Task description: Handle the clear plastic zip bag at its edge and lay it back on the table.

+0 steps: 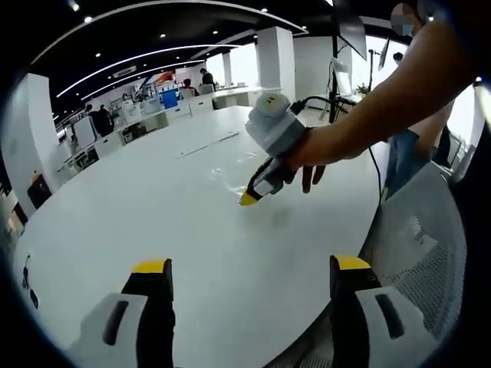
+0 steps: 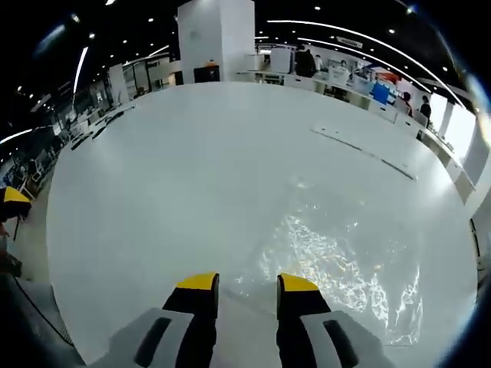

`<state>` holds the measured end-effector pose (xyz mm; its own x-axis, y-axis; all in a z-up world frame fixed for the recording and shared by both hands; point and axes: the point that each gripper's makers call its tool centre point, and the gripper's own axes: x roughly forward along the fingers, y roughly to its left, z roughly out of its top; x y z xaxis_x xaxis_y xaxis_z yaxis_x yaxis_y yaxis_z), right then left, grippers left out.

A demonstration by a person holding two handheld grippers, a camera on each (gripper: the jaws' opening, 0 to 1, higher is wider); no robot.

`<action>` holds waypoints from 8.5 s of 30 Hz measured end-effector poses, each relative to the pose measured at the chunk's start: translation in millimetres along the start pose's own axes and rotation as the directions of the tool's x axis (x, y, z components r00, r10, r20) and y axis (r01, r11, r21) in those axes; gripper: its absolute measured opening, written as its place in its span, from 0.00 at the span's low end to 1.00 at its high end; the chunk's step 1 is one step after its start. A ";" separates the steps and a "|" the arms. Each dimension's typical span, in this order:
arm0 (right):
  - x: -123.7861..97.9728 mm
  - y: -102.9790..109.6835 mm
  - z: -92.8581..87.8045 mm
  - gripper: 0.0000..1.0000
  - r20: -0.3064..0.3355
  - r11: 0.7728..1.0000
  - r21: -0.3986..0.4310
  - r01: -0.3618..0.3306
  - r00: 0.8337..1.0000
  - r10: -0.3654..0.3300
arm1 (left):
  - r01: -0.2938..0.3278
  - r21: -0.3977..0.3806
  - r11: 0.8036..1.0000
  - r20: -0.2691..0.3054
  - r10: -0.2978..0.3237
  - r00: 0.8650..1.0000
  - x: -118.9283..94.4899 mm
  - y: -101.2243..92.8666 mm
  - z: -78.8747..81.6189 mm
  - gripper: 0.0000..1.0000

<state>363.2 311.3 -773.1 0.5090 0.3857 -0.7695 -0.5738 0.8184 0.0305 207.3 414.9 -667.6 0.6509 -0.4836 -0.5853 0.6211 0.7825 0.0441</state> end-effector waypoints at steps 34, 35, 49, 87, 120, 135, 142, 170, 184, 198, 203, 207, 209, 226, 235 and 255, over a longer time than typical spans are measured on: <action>-24.5 -0.2 -33.1 0.16 -0.147 0.996 -0.020 -0.085 0.986 0.082 | 0.004 0.014 1.000 0.009 -0.004 1.000 2.4 3.5 1.1 0.82; -24.2 -2.6 -25.8 0.17 -0.103 0.998 -0.020 -0.064 0.993 0.062 | 0.004 0.013 1.000 0.010 -0.005 1.000 2.6 3.4 1.2 0.82; -2.3 -9.9 -9.7 0.20 -0.066 0.996 0.082 0.032 0.997 -0.026 | -0.005 0.009 1.000 0.008 0.005 1.000 -0.1 6.1 -0.4 0.82; -32.3 7.6 -13.6 0.00 -0.031 0.938 -0.325 -0.118 0.993 0.115 | 0.019 0.031 0.999 -0.005 -0.019 1.000 9.6 3.6 0.7 0.80; -78.2 35.7 -17.2 0.00 0.002 0.803 -0.566 -0.188 0.973 0.230 | 0.066 0.089 0.994 -0.004 -0.066 0.998 17.6 -8.6 12.8 0.78; -103.5 46.7 -27.0 0.00 -0.028 0.699 -0.679 -0.226 0.959 0.283 | 0.097 0.134 0.986 -0.022 -0.095 0.995 25.7 -9.7 12.3 0.77; -112.7 46.8 -30.2 0.00 -0.050 0.658 -0.713 -0.240 0.955 0.293 | 0.120 0.152 0.981 -0.038 -0.115 0.993 30.2 -13.5 10.2 0.77; -146.9 65.2 -37.3 0.00 -0.073 0.456 -0.850 -0.264 0.916 0.395 | 0.164 0.262 0.951 -0.069 -0.152 0.986 43.6 -16.6 13.4 0.70; -165.7 70.5 -33.5 0.00 -0.054 0.385 -0.891 -0.242 0.897 0.439 | 0.177 0.318 0.932 -0.096 -0.154 0.983 49.3 -14.9 7.9 0.61; -173.8 68.9 -25.7 0.00 -0.014 0.345 -0.919 -0.190 0.891 0.454 | 0.182 0.404 0.896 -0.109 -0.151 0.983 49.4 -8.4 6.6 0.38; -173.9 67.1 -25.0 0.00 -0.010 0.341 -0.922 -0.184 0.892 0.453 | 0.188 0.425 0.885 -0.109 -0.156 0.982 48.3 -8.0 7.5 0.25; -174.4 65.5 -24.5 0.00 -0.005 0.344 -0.922 -0.179 0.892 0.451 | 0.188 0.441 0.877 -0.111 -0.155 0.982 48.6 -6.6 7.2 0.24; -174.2 63.9 -25.3 0.00 -0.006 0.350 -0.919 -0.183 0.893 0.450 | 0.194 0.448 0.873 -0.108 -0.162 0.981 48.2 -7.4 8.0 0.20; -164.7 52.4 -31.5 0.00 -0.037 0.475 -0.840 -0.262 0.902 0.431 | 0.237 0.477 0.846 -0.117 -0.206 0.971 46.5 -15.4 9.8 0.00; -166.6 64.9 -30.4 0.08 -0.044 0.507 -0.809 -0.299 0.890 0.455 | 0.247 0.487 0.837 -0.120 -0.216 0.969 47.1 -19.6 14.4 0.00; -154.3 113.2 -8.8 0.08 -0.011 0.486 -0.823 -0.295 0.863 0.505 | 0.269 0.491 0.829 -0.127 -0.237 0.963 51.3 -27.8 14.4 0.00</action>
<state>214.0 340.7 -656.5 0.1427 0.7415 -0.6556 -0.9568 -0.0663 -0.2832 229.7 362.7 -687.2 0.4241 -0.6011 -0.6773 0.9040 0.3259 0.2768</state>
